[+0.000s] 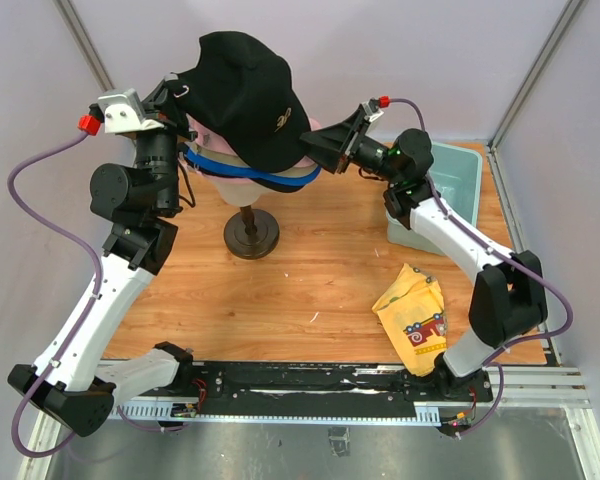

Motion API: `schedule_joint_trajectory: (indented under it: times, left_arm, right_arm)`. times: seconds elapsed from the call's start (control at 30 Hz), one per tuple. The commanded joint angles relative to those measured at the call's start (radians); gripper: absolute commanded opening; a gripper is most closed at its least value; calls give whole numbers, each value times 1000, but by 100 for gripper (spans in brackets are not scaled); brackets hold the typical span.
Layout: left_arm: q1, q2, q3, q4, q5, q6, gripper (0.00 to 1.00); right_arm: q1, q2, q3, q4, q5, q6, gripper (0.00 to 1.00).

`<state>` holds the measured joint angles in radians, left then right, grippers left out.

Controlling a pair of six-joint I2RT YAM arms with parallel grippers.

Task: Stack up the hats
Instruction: Stack the hat on the hat.

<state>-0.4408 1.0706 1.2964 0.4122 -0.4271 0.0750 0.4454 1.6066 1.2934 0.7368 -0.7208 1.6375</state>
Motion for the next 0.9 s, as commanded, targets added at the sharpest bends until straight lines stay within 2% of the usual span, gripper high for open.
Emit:
schedule_joint_trajectory:
  times: [0.0, 0.17, 0.4, 0.87]
  left_arm:
    - [-4, -2, 28, 17, -17, 14, 1]
    - [-4, -9, 27, 14, -24, 22, 1]
    - [-4, -32, 11, 16, -49, 77, 1]
    - [-4, -69, -13, 19, -65, 115, 0]
  right_arm:
    - [21, 12, 44, 72, 7, 23, 40]
    - [21, 11, 51, 113, 4, 63, 20]
    - [-22, 7, 96, 166, -11, 159, 10]
    - [-117, 151, 284, 301, -32, 447, 8]
